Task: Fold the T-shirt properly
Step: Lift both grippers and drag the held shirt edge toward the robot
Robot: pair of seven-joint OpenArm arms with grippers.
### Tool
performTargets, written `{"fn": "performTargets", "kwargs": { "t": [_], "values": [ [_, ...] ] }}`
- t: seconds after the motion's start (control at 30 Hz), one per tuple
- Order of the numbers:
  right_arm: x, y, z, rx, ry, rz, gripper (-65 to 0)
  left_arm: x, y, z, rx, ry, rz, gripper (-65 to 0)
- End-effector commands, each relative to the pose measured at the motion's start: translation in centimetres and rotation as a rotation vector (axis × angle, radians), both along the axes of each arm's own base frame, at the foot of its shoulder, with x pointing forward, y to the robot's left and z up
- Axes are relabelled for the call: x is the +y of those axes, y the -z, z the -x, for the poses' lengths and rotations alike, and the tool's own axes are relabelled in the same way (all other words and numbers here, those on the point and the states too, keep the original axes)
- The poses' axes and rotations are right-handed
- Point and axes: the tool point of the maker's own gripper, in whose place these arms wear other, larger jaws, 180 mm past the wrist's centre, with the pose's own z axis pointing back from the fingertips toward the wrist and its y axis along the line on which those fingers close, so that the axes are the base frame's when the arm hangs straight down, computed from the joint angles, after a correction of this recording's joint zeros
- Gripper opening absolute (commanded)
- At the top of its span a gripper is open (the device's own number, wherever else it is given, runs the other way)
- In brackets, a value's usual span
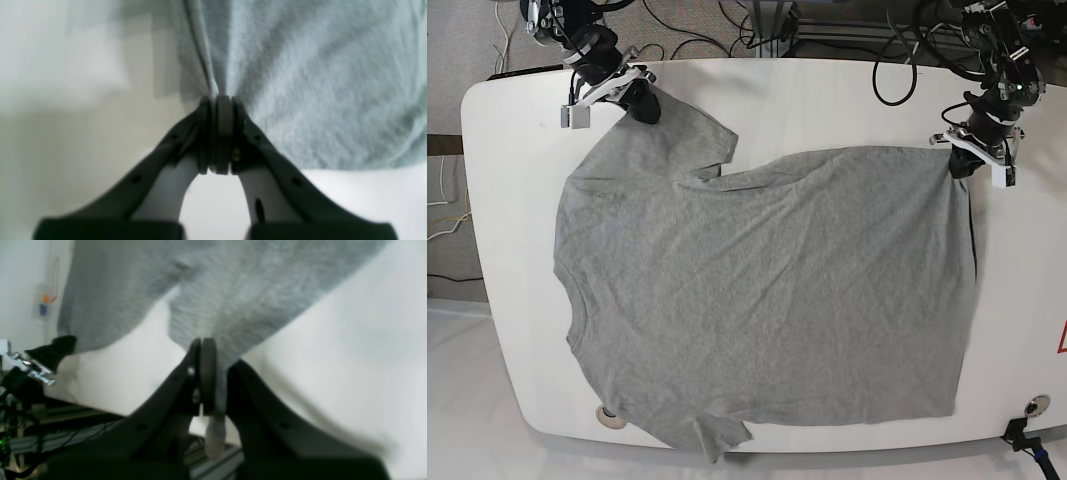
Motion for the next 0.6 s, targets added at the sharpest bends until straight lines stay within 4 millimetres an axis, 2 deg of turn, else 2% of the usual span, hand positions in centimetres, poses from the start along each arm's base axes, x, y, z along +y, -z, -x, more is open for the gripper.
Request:
{"fn": "performTargets", "kwargs": {
  "t": [0.0,0.1,0.17,0.4,0.57],
  "values": [
    [0.5,-1.8,0.4,-0.043,-0.020,-0.005,-65.0,0.3,-2.0,-0.5,-0.054,0.015,-0.035,-65.0],
    [0.4,-2.2,1.5,-0.033,-0.021,0.005,-65.0,0.1,-2.6,0.6,-0.051,0.033,-0.059,-65.0],
    [-0.4,-2.0,2.4,-0.011,-0.002,0.018,-65.0,0.0,-2.7,1.1,-0.046,0.039,-0.067,-65.0],
    [-1.1,-1.1,5.6,0.071,0.002,0.035,-65.0,-0.4,-3.0,4.2,-0.003,0.073,-0.104,-65.0],
    [-0.8,-1.1,7.6,0.111,-0.014,0.036,-65.0,-0.7,-2.1,7.6,0.071,0.081,-0.105,-65.0]
  ]
}}
